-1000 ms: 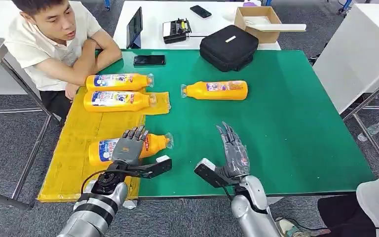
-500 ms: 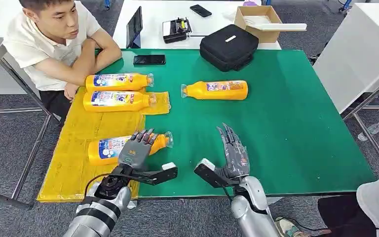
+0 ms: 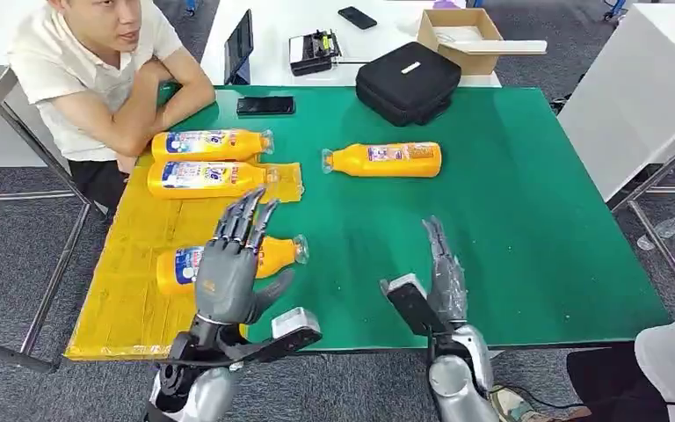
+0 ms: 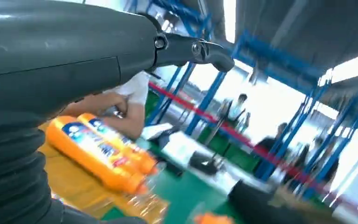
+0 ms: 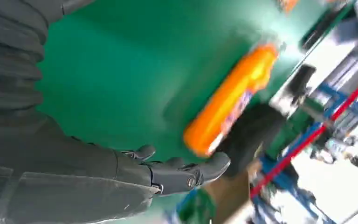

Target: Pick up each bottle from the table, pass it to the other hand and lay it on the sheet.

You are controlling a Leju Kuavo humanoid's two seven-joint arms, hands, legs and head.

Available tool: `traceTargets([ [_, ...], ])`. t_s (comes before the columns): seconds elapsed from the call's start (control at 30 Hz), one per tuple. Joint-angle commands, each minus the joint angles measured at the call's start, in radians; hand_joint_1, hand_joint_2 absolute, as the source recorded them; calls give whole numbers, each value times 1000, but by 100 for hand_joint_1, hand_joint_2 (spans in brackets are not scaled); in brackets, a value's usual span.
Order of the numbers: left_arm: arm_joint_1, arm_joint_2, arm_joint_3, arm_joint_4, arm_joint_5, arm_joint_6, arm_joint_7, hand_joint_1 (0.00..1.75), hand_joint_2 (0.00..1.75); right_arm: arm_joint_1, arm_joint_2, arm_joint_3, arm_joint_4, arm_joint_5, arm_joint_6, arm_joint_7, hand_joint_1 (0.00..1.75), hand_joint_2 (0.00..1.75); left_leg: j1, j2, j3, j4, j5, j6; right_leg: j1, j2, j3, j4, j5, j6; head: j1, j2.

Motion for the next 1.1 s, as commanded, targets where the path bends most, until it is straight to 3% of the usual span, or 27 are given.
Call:
traceTargets([
  [0.03, 43, 9, -15, -101, 57, 11, -30, 0, 175, -7, -94, -6, 5, 334, -78, 124, 0, 175, 0, 1, 3, 0, -1, 0, 1, 0, 3, -1, 0, -3, 0, 0],
  [0.1, 49, -3, -10, -87, 159, -37, -60, 0, 175, -54, -165, 18, 85, 422, -71, 200, 0, 175, 0, 2, 3, 0, -1, 0, 1, 0, 4, -1, 0, -3, 0, 0],
  [0.27, 43, -26, -39, -2, 283, -115, -98, 0, 175, -173, -253, 8, 288, 438, -50, 202, 0, 175, 0, 4, 6, -1, -1, 1, 1, 2, 7, -3, 1, -3, 0, 0],
  [0.73, 39, -30, -44, 13, 312, -133, -100, 0, 175, -230, -258, 36, 387, 443, -28, 209, 0, 175, -1, 3, 5, 0, -1, 1, 0, 1, 6, -1, 0, -2, 0, 0],
  [0.97, -1, -39, -40, 71, 319, -139, -95, 0, 175, -339, -250, 89, 525, 440, 5, 214, 0, 175, -1, 4, 4, 0, 0, 1, 0, 2, 5, -1, 1, -2, 0, 0],
  [1.1, 32, -32, -62, 36, 298, -146, -85, 0, 175, -346, -262, 127, 566, 456, 14, 241, 0, 175, -1, 2, 2, 0, 1, 1, 0, 1, 3, -1, 2, -1, 0, 0],
])
